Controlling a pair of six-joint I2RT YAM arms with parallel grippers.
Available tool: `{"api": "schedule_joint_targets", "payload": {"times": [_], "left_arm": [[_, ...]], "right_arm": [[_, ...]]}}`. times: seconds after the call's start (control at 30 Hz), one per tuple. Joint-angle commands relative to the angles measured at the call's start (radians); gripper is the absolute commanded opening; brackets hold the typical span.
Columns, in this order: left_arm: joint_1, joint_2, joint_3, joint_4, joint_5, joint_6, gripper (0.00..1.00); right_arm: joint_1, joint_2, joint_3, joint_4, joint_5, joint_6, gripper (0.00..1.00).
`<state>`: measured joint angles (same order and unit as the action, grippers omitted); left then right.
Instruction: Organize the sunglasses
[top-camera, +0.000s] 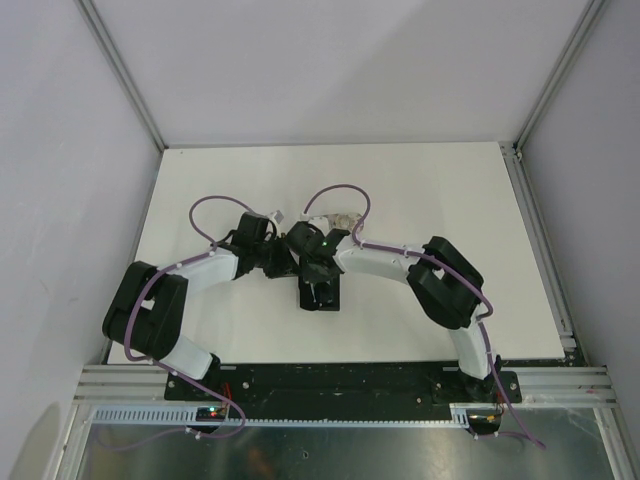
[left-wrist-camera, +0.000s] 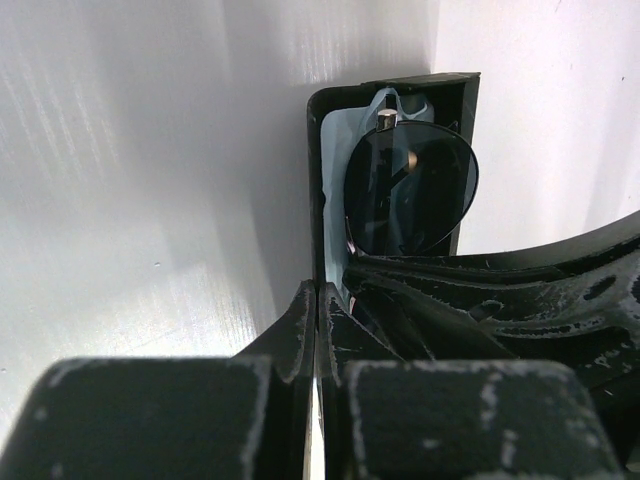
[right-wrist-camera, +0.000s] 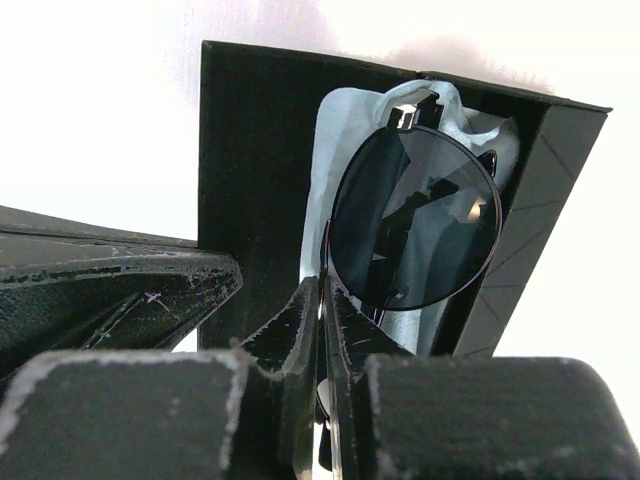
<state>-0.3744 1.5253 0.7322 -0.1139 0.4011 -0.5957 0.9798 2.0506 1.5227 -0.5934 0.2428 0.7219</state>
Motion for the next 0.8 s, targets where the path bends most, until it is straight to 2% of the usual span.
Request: {"api": "schedule_joint_targets", "payload": {"times": [0.0, 0.23, 0.5, 0.77], "left_arm": [[0.006, 0.001, 0.033, 0.045, 0.035, -0.009, 0.00], [0.006, 0.003, 0.036, 0.046, 0.035, -0.007, 0.00], [0.006, 0.013, 0.036, 0.051, 0.036, -0.003, 0.00], [0.005, 0.020, 0.042, 0.054, 0.040, -0.004, 0.00]], "right_arm": [[-0.005, 0.020, 0.025, -0.019, 0.040, 0.015, 0.10], [0.013, 0.029, 0.045, -0.046, 0.083, 0.013, 0.14], [0.009, 0.047, 0.051, -0.042, 0.070, 0.026, 0.01], [-0.003, -0.053, 0.012, 0.013, 0.033, 0.036, 0.00]]}}
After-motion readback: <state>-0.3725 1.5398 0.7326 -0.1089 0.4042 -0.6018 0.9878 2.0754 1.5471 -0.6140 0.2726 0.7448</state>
